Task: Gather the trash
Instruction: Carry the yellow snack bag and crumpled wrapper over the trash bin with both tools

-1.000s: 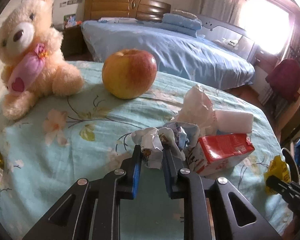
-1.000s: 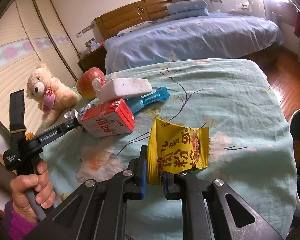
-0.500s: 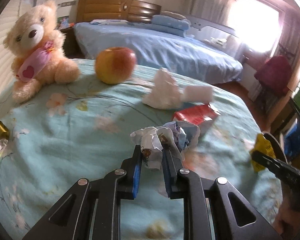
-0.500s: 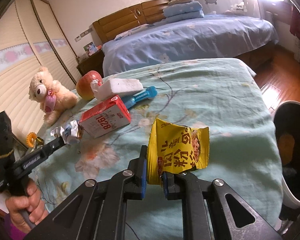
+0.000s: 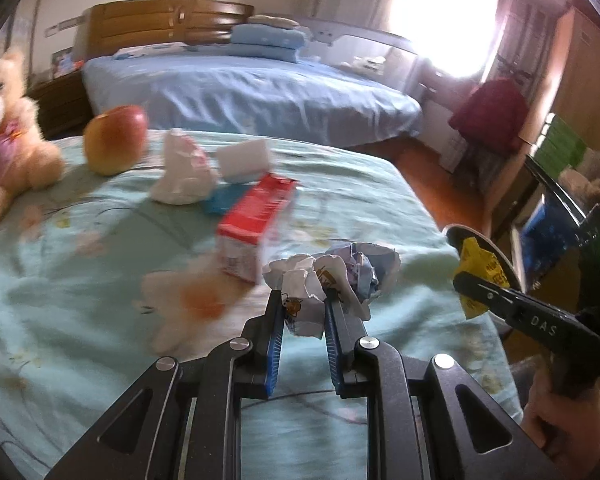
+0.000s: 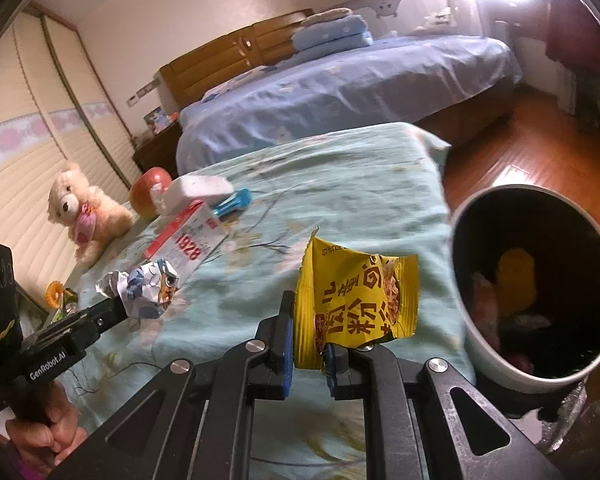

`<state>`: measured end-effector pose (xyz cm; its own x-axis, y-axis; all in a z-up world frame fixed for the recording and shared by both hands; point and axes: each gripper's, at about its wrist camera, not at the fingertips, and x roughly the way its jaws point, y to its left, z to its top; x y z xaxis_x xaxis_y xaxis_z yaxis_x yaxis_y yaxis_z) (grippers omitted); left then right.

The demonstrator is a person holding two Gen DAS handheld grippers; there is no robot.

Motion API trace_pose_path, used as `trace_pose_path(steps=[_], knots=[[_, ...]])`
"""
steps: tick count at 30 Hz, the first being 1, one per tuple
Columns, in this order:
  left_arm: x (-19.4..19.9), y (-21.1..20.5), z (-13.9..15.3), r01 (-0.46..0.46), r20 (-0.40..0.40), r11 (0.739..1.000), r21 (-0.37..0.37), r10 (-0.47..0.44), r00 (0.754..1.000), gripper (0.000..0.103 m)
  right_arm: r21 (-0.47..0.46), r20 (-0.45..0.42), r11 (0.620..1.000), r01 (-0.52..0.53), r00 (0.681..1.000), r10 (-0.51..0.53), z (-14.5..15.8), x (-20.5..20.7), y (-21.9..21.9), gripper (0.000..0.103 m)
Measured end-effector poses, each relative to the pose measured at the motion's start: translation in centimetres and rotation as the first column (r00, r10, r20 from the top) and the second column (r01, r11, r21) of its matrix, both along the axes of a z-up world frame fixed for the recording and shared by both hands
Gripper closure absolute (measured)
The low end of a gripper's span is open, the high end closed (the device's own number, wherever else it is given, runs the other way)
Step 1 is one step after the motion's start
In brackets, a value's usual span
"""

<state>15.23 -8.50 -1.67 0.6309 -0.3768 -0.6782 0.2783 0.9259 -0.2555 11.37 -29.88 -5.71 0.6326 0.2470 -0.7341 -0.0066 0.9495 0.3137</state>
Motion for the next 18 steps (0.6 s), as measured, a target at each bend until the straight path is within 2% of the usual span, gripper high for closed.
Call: trace_pose_path(steps=[18], knots=[[1.8,-9.0,-0.3,0.153,-0.004,0.988,0.036,-0.153,0.988,0.085,-0.012,0.000,0.990,0.141,0.990,-0.141,0.2,-2.3,-7.5,0.091]])
